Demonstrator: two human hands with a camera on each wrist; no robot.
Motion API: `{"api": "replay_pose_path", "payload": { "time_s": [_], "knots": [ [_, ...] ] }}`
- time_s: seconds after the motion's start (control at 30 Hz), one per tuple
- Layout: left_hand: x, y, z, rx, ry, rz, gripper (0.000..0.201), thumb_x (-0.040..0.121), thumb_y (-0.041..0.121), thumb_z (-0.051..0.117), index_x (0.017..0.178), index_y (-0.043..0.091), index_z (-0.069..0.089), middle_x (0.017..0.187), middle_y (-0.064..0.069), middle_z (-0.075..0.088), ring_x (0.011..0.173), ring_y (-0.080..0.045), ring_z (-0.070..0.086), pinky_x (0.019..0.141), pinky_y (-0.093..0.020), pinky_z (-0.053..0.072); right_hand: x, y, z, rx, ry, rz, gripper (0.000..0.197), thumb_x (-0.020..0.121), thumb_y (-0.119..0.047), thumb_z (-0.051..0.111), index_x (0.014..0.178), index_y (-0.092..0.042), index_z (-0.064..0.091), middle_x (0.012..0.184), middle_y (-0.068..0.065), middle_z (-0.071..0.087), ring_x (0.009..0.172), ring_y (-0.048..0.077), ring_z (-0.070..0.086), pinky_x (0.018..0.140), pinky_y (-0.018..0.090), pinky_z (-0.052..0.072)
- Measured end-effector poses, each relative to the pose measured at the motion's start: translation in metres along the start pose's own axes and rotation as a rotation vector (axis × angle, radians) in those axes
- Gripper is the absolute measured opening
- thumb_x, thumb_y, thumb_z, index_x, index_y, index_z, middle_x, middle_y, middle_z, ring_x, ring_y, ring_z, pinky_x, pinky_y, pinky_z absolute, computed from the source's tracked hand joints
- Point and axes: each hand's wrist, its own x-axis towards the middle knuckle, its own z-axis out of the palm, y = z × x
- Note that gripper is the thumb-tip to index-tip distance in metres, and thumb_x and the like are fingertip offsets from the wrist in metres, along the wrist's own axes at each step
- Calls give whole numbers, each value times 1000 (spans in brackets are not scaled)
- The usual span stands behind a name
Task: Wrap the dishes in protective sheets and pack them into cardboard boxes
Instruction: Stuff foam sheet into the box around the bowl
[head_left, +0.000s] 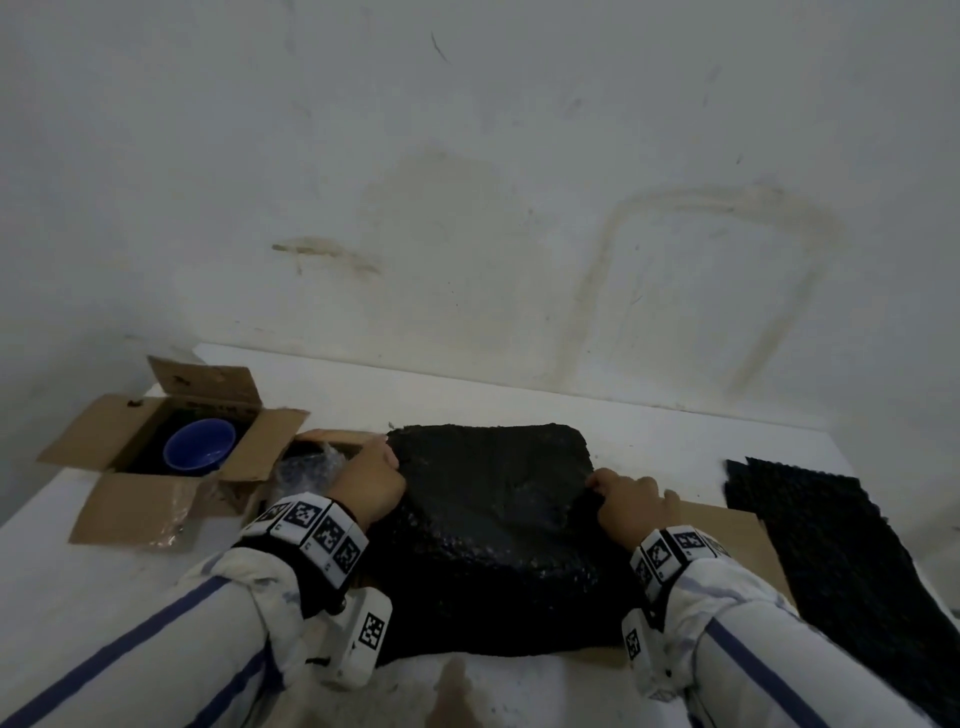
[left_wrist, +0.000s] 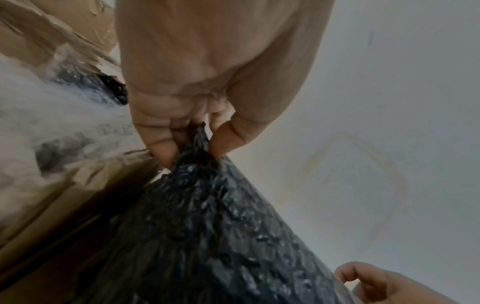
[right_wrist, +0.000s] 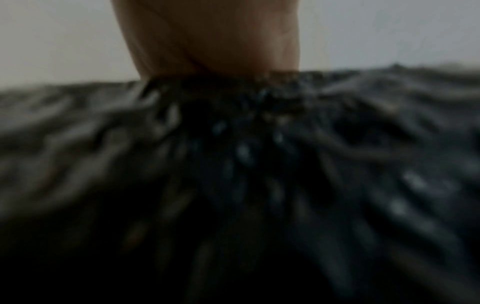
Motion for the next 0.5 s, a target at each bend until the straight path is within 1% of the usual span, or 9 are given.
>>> {"api": "replay_pose_path", "payload": {
  "time_s": [0.07, 0.1, 0.17, 0.23, 0.3, 0.37, 0.43, 0.47, 0.5],
  "knots": [
    [-1, 1, 2, -43, 0, -11, 20, 83, -4, 43, 85, 16, 48, 85, -8, 50, 77, -23, 49, 57, -28, 35, 2, 3, -5, 105, 23, -12, 42, 87, -15, 41, 114, -46, 50, 119, -6, 61, 117, 20, 50, 105, 44, 24],
    [0, 1, 1, -61, 11, -19, 23, 84, -5, 41, 85, 17, 50, 87, -8, 51, 78, -24, 50, 56, -27, 36, 3, 5, -10, 191, 46, -31, 45, 85, -12, 43, 114, -45, 52, 120, -6, 61, 114, 20, 54, 104, 41, 29],
    [1, 2, -1, -97, 59, -19, 30, 85, -6, 38, 85, 19, 53, 93, -9, 52, 81, -27, 53, 58, -28, 41, 7, 9, -23, 459, 93, -113, 52, 81, 0, 47, 118, -36, 57, 122, 0, 62, 106, 21, 58, 95, 31, 39],
    [2, 6, -5, -120, 124, 6, 36, 83, -9, 36, 87, 21, 56, 105, -11, 55, 93, -31, 55, 73, -34, 49, 10, 16, -41, 729, 134, -200, 57, 77, 12, 49, 121, -22, 61, 123, 6, 62, 103, 20, 56, 87, 22, 39],
    [-1, 13, -7, -115, 181, 16, 41, 81, -12, 35, 93, 19, 60, 115, -13, 54, 103, -33, 54, 86, -39, 50, 10, 24, -60, 907, 110, -226, 57, 79, 17, 48, 124, -17, 61, 120, 5, 60, 100, 17, 54, 82, 23, 40],
    [-4, 22, -7, -103, 216, 25, 43, 83, -12, 35, 103, 15, 61, 121, -15, 54, 108, -34, 54, 90, -39, 49, 10, 31, -73, 933, 40, -282, 52, 83, 17, 47, 121, -14, 63, 116, 4, 60, 94, 15, 54, 74, 20, 41],
    [-6, 29, -7, -97, 227, 42, 39, 87, -8, 38, 112, 12, 61, 123, -15, 55, 106, -33, 55, 83, -36, 48, 11, 34, -83, 798, 24, -328, 40, 88, 11, 46, 112, -14, 66, 103, -2, 61, 88, 14, 53, 65, 16, 41],
    [-7, 32, -7, -88, 224, 62, 35, 88, -3, 42, 114, 11, 60, 120, -14, 56, 101, -32, 57, 78, -33, 48, 12, 34, -86, 719, 54, -348, 32, 89, 5, 47, 102, -15, 68, 93, -5, 60, 85, 15, 54, 64, 16, 42],
    [-7, 34, -7, -84, 216, 86, 29, 89, 3, 48, 113, 11, 60, 114, -13, 58, 93, -29, 57, 74, -31, 47, 13, 34, -89, 674, 109, -367, 25, 88, -1, 49, 89, -17, 68, 84, -4, 60, 82, 18, 56, 63, 20, 43]
  ]
}}
